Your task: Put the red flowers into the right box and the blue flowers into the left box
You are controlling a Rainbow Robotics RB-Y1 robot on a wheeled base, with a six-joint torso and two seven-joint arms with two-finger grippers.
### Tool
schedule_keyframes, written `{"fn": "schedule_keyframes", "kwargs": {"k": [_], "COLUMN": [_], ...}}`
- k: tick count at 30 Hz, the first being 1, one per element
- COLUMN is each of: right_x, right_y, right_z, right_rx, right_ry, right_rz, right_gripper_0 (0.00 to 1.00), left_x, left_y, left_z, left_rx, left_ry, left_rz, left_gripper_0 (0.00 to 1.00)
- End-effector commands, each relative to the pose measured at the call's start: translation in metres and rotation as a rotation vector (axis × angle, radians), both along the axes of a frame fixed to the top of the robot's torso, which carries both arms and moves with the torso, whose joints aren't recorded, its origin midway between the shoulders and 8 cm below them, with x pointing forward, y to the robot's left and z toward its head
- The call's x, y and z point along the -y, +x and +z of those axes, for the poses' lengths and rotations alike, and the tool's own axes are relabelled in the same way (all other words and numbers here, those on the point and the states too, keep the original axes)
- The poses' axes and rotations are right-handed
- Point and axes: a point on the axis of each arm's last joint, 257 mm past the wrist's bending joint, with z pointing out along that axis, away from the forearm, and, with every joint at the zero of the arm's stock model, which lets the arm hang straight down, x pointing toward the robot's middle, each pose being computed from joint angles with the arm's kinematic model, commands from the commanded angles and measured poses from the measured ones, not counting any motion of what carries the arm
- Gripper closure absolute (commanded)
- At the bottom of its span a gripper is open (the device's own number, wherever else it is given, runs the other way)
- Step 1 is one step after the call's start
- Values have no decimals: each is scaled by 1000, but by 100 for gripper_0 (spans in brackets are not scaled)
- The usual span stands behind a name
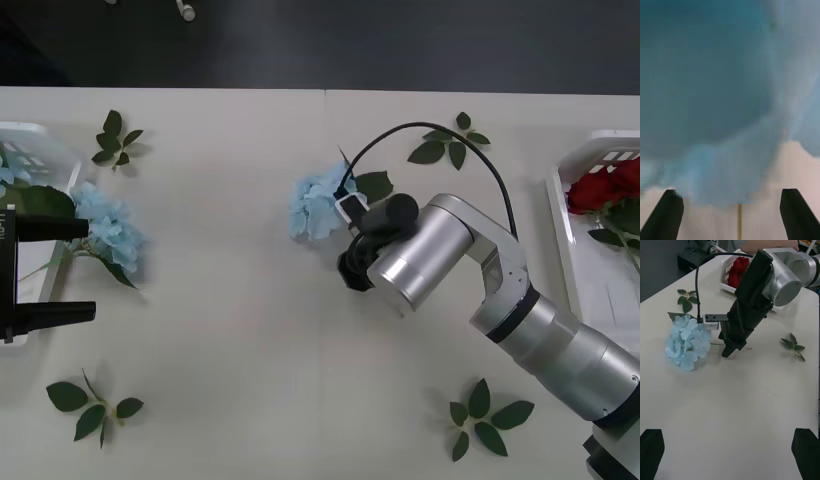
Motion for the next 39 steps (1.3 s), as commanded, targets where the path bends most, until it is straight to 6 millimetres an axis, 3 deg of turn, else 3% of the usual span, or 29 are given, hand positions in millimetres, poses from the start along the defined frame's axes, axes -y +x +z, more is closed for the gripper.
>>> {"fn": "schedule_keyframes", "kwargs": {"k": [1,32,33,35,38,39], "right_x": [-4,9,10,11,13,14], "right_y": [10,3,3,2,3,4], "right_z": [16,-5,-7,-8,-9,-8], "right_rx": [40,48,49,51,62,67], "right_ry": [24,15,10,4,-14,-18], "right_rz": [21,8,8,9,14,14], "right_gripper_0": [25,25,29,48,96,100], "left_x": [3,3,3,3,3,3], "left_y": [-2,-2,-2,-2,-2,-2], "left_z": [9,9,9,9,9,9], "left_rx": [76,76,76,76,76,76], "left_ry": [26,26,26,26,26,26], "left_rz": [-32,-32,-32,-32,-32,-32], "left_gripper_0": [0,0,0,0,0,0]}}
